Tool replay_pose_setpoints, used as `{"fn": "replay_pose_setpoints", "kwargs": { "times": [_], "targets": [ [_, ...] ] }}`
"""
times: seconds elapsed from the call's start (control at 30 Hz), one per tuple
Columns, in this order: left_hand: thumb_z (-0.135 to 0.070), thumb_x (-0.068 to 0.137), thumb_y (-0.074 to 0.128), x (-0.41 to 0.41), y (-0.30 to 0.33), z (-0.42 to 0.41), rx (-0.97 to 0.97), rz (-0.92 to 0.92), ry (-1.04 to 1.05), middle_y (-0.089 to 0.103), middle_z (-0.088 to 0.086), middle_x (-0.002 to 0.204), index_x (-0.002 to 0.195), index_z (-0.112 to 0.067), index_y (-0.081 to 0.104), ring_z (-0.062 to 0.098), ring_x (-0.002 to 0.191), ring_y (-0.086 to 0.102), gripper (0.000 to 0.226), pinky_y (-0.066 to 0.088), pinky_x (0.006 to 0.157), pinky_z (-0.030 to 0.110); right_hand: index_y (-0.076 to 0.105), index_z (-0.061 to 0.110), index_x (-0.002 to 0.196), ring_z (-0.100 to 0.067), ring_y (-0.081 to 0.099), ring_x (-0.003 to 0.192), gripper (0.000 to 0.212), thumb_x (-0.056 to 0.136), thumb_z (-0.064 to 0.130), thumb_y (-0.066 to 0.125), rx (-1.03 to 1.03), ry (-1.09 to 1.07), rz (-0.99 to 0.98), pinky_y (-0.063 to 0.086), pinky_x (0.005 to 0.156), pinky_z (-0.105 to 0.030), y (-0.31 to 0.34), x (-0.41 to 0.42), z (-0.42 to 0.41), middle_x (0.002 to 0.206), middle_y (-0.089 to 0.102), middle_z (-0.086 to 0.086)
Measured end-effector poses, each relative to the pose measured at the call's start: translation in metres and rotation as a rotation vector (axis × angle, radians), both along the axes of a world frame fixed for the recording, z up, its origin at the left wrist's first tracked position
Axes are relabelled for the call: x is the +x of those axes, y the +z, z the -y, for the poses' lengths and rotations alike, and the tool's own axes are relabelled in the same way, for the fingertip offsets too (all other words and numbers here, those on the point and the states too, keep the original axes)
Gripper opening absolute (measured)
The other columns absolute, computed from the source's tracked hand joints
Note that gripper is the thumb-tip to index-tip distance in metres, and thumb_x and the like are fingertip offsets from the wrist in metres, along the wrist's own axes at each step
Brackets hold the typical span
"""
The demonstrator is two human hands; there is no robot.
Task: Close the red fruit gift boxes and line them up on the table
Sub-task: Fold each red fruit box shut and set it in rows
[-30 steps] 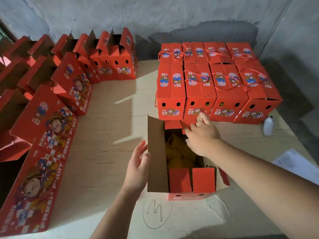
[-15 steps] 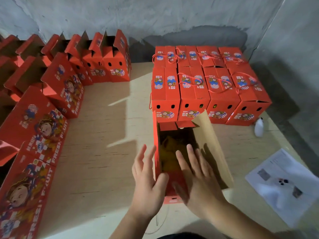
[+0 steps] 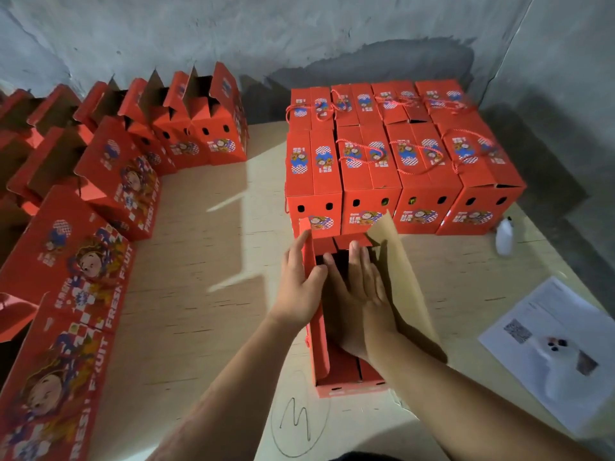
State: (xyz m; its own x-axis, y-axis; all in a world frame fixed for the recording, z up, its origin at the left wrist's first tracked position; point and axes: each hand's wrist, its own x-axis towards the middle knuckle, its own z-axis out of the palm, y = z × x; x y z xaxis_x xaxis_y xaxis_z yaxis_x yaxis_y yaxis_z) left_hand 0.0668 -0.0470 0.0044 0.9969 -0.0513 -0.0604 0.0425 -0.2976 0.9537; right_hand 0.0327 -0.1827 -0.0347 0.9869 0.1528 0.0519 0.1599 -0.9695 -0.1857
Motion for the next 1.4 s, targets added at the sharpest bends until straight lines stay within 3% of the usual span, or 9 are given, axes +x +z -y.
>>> {"fn": "replay_pose_setpoints", "kwargs": {
  "times": [0.13, 0.27, 0.37, 0.47, 0.57, 0.73, 1.03, 1.13, 1.4],
  "targets": [
    [-0.028, 0.092, 0.054, -0.001, -0.004, 0.002, -0.164, -0.07, 0.041, 0.04, -0.01, 0.154, 0.156, -0.036, 0.036, 0.006, 0.146, 0.037, 0.068, 0.032, 0.123, 0.043, -0.013, 0.027, 0.161, -0.029, -0.02, 0.156, 0.089, 0.089, 0.064, 0.022, -0.034, 0.049, -0.04, 0.002, 0.127, -0.049, -0.006, 0.018, -0.001, 0.17, -0.018, -0.01],
    [-0.045, 0.096, 0.049, -0.004, -0.012, 0.008, 0.008, -0.034, 0.01, 0.031, -0.006, 0.161, 0.156, -0.04, 0.037, 0.01, 0.153, 0.021, 0.061, 0.017, 0.127, 0.036, 0.024, 0.013, 0.161, -0.035, 0.016, 0.156, 0.071, 0.097, 0.044, 0.022, -0.093, 0.135, 0.07, 0.022, 0.125, -0.051, -0.015, 0.013, 0.004, 0.167, 0.021, -0.017],
    [-0.051, 0.103, 0.043, -0.011, -0.028, 0.01, 0.386, 0.012, -0.141, 0.016, 0.001, 0.169, 0.159, -0.041, 0.029, 0.018, 0.155, 0.007, 0.058, 0.007, 0.123, 0.029, -0.031, 0.009, 0.153, -0.03, -0.028, 0.148, 0.064, 0.1, 0.027, -0.002, -0.297, 0.165, -0.069, -0.022, 0.12, -0.045, -0.018, 0.016, 0.012, 0.159, -0.037, -0.008],
    [-0.05, 0.101, 0.051, -0.017, -0.032, 0.012, 0.461, -0.046, -0.122, 0.005, -0.001, 0.17, 0.16, -0.045, 0.021, 0.024, 0.153, 0.01, 0.067, 0.015, 0.124, 0.038, -0.053, 0.006, 0.133, -0.025, -0.01, 0.154, 0.069, 0.104, 0.025, 0.006, -0.302, 0.156, -0.086, -0.034, 0.109, -0.043, -0.016, 0.014, 0.015, 0.164, -0.028, -0.001],
    [-0.042, 0.092, 0.058, -0.007, -0.022, 0.023, 0.342, -0.093, -0.059, 0.003, 0.005, 0.169, 0.162, -0.039, 0.019, 0.034, 0.15, 0.028, 0.08, 0.025, 0.123, 0.045, 0.0, 0.007, 0.158, -0.013, 0.031, 0.15, 0.08, 0.099, 0.036, 0.047, -0.389, 0.166, 0.006, -0.022, 0.115, -0.044, -0.003, 0.018, 0.013, 0.162, 0.036, 0.004],
    [-0.042, 0.088, 0.061, 0.02, -0.009, 0.022, 0.644, 0.119, -0.237, 0.018, 0.003, 0.167, 0.15, -0.036, 0.044, 0.035, 0.151, 0.015, 0.065, 0.017, 0.124, 0.052, -0.031, 0.019, 0.148, -0.025, -0.02, 0.155, 0.063, 0.112, 0.026, 0.021, -0.326, 0.158, -0.274, -0.028, 0.113, -0.034, -0.014, 0.026, 0.014, 0.168, -0.023, -0.008],
    [-0.058, 0.101, 0.037, 0.087, -0.006, -0.029, 1.001, 0.677, -0.722, 0.06, -0.009, 0.129, 0.133, -0.027, 0.06, 0.029, 0.129, 0.038, 0.05, 0.028, 0.117, 0.047, 0.007, 0.021, 0.164, -0.026, 0.001, 0.159, 0.063, 0.109, 0.043, 0.029, -0.065, 0.189, -0.28, 0.0, 0.127, -0.04, -0.002, 0.031, 0.023, 0.172, 0.001, -0.006],
    [-0.054, 0.101, 0.042, 0.097, -0.008, -0.027, 0.966, 0.657, -0.811, 0.062, -0.009, 0.122, 0.12, -0.022, 0.067, 0.029, 0.128, 0.04, 0.045, 0.036, 0.112, 0.051, 0.051, 0.023, 0.15, -0.035, 0.041, 0.146, 0.058, 0.098, 0.029, 0.024, -0.182, 0.228, -0.061, 0.029, 0.122, -0.048, 0.005, 0.03, 0.037, 0.16, 0.041, -0.009],
    [-0.047, 0.092, 0.056, 0.092, -0.037, -0.009, 0.787, 0.52, -0.73, 0.055, -0.002, 0.119, 0.103, -0.017, 0.069, 0.031, 0.123, 0.039, 0.035, 0.047, 0.097, 0.051, 0.063, 0.021, 0.131, -0.028, 0.03, 0.151, 0.048, 0.084, 0.012, 0.065, -0.017, 0.245, -0.096, 0.027, 0.122, -0.048, -0.006, 0.036, 0.065, 0.159, 0.041, -0.005]
  ]
}}
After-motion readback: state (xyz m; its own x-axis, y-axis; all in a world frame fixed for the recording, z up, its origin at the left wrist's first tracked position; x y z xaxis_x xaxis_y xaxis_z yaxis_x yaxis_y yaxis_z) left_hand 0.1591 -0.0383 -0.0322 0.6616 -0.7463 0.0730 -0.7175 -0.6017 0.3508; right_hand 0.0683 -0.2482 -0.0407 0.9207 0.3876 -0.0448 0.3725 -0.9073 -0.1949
